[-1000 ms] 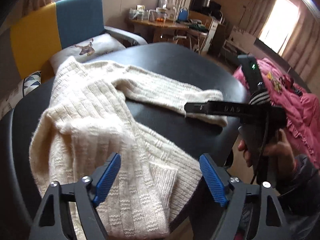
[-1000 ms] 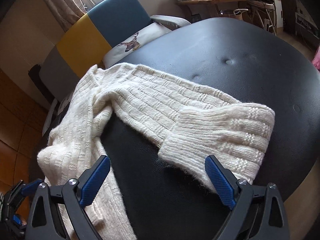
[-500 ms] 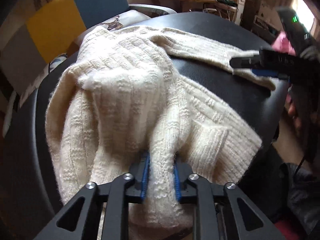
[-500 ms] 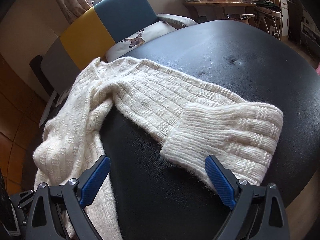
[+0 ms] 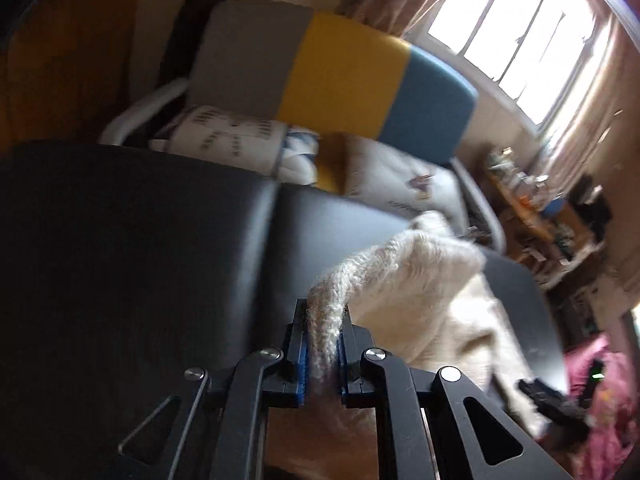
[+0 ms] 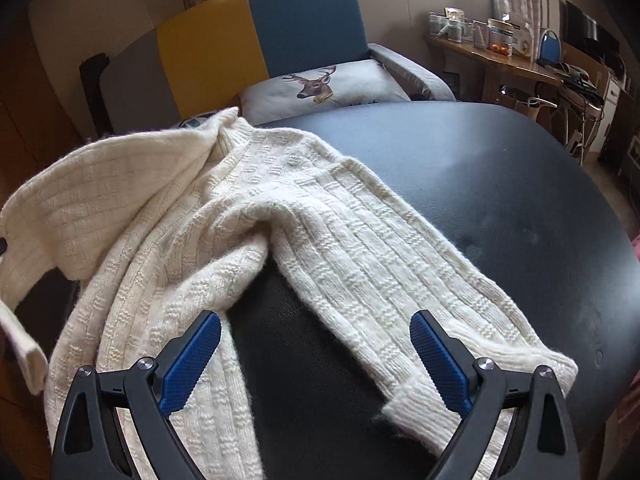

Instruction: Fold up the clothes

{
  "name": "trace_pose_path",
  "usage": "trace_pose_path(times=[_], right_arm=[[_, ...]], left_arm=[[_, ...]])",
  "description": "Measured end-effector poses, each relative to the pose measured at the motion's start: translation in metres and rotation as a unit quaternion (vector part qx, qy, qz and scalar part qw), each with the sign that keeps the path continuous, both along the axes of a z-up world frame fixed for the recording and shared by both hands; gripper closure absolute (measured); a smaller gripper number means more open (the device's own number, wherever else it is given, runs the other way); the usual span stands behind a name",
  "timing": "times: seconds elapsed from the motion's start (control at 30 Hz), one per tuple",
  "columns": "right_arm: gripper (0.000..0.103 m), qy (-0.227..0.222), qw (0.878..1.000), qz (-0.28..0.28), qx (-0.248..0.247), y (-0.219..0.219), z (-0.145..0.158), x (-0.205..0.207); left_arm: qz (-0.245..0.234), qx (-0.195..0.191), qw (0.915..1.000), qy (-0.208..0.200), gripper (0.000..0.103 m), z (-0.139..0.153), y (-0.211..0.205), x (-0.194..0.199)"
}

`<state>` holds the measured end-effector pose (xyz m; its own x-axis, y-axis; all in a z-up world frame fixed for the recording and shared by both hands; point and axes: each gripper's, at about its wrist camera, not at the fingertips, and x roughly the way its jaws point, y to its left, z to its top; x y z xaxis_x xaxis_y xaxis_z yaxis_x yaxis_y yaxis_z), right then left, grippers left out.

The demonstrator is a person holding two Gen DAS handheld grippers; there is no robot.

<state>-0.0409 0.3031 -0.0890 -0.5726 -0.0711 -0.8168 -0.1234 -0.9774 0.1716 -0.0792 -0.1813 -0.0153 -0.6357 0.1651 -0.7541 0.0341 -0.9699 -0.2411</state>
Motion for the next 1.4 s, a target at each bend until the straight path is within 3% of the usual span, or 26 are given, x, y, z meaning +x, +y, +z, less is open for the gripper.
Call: trace_pose_path(times=[0.03,0.1,0.17,0.3,0.43,0.53,0.6,0.67,0.7,0.77,0.9,0.97,1.1,1.17,1.27,1.4], right_arm=[[0.005,-0.003,1.000,0.009,-0.004,-0.007,0.000,-0.004],[0.005,-0.004,0.999,0.034,-0.014,-0.021,0.001,-0.009],[0.005,0.005,0.997,0.072,-0.023,-0.039,0.004,-0.008],[0.005,-0.009,0.975,0.189,-0.117,-0.080,0.002,0.002],[0.008,-0.050,0.961,0.252,-0.102,-0.116,-0.014,0.014],[0.008,-0.073,0.958,0.260,-0.095,-0.121,-0.026,0.022],[0.008,-0.079,0.957,0.261,-0.102,-0.121,-0.029,0.027],[0.008,-0.084,0.956,0.261,-0.106,-0.120,-0.031,0.031],[0.008,-0.086,0.955,0.263,-0.107,-0.121,-0.031,0.033],[0.008,-0.090,0.949,0.278,-0.117,-0.123,-0.033,0.039],[0.009,-0.113,0.947,0.282,-0.102,-0.117,-0.039,0.043],[0.009,-0.125,0.946,0.283,-0.093,-0.113,-0.042,0.045],[0.009,-0.139,0.948,0.276,-0.070,-0.103,-0.045,0.052],[0.010,-0.142,0.953,0.266,-0.039,-0.099,-0.043,0.057],[0.010,-0.122,0.961,0.243,-0.048,-0.092,-0.029,0.063],[0.010,-0.052,0.962,0.254,-0.083,-0.102,0.000,0.066]], left_arm=[[0.027,-0.028,0.9991,-0.019,0.090,-0.008,-0.013,-0.001],[0.050,-0.044,0.9965,-0.051,0.090,-0.024,-0.035,0.003],[0.068,-0.046,0.9956,-0.044,0.089,-0.026,-0.054,0.019],[0.044,-0.029,0.9984,-0.023,0.082,-0.024,-0.054,0.060],[-0.054,0.021,0.9981,-0.021,0.081,-0.031,-0.009,0.092],[-0.145,0.042,0.9878,-0.038,0.081,-0.045,0.037,0.127],[-0.180,0.031,0.9816,-0.056,0.081,-0.056,0.062,0.149],[-0.185,0.025,0.9790,-0.081,0.081,-0.068,0.077,0.155],[-0.186,0.037,0.9779,-0.088,0.081,-0.072,0.079,0.163],[-0.197,0.066,0.9738,-0.092,0.081,-0.070,0.080,0.142],[-0.197,-0.017,0.9710,-0.134,0.080,-0.082,0.101,0.135],[-0.190,-0.014,0.9697,-0.153,0.080,-0.090,0.098,0.136],[-0.176,0.070,0.9731,-0.131,0.079,-0.076,0.074,0.141],[-0.158,0.118,0.9718,-0.129,0.070,-0.072,0.056,0.143],[-0.116,0.115,0.9780,-0.130,0.065,-0.076,0.034,0.148],[-0.120,0.151,0.9717,-0.136,0.066,-0.088,0.033,0.152]])
